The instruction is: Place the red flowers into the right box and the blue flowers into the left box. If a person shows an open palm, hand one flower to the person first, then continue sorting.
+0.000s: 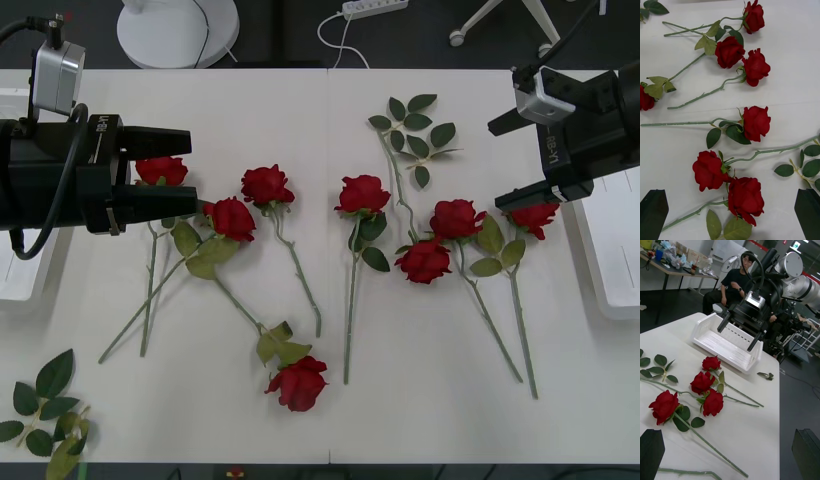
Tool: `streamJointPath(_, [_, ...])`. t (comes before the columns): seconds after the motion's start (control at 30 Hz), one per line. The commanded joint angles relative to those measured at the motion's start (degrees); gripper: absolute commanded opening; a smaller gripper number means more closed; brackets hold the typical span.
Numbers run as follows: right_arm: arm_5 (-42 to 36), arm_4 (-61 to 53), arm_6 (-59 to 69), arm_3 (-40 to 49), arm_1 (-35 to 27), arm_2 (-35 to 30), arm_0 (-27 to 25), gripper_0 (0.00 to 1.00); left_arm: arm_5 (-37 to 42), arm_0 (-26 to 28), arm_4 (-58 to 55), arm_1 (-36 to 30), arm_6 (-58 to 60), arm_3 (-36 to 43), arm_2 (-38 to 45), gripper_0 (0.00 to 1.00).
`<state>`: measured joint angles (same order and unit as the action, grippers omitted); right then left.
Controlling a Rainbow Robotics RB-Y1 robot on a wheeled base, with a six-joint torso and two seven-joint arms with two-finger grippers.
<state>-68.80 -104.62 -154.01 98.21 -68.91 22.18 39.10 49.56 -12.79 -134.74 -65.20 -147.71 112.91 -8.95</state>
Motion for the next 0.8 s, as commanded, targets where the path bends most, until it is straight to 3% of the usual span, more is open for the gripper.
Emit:
streamJointPath(0.03, [-0.5, -0.4, -1.0, 1.7, -3.7, 2.0, 0.1, 1.0, 0.4, 1.1, -0.6, 0.2, -2.9, 0.2, -0.5, 1.0])
streamJointPath(0.3, [-4.6, 2.5, -1.0, 5.9, -5.1, -0.1, 1.0, 1.0, 0.2, -3.0, -7.6, -7.6, 4.1, -5.1, -0.9, 1.0])
streamJointPath(0.57, [-15.2, 11.2, 36.8, 7.2, -2.9, -2.0, 0.9, 1.0, 0.2, -7.4, -0.9, -9.8, 21.2, -12.2, -1.2, 1.0])
streamJointPath(0.8, [-18.7, 19.3, 57.7, 6.9, 0.4, -2.0, 0.8, 1.0, 0.2, -12.5, 6.9, -10.1, 32.2, -17.5, -6.1, 1.0])
